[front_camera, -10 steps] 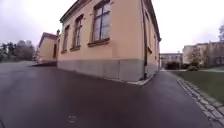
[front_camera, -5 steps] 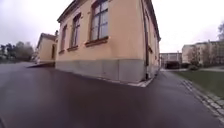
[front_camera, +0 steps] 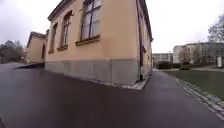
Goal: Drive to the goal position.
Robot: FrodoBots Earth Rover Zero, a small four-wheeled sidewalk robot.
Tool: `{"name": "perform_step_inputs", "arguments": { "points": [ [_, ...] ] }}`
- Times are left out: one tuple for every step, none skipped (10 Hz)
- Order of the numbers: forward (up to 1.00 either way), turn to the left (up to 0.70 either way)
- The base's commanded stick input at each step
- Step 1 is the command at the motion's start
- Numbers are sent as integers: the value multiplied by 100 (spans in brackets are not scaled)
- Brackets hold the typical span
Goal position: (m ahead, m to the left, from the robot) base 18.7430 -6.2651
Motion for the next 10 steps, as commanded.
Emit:
{"name": "perform_step_inputs", "arguments": {
  "points": [
    [70, -35],
    [70, -35],
    [70, -35],
    [70, -35],
    [70, -35],
    [70, -35],
    [70, -35],
    [70, -35],
    [70, -35],
    [70, -35]
  ]
}}
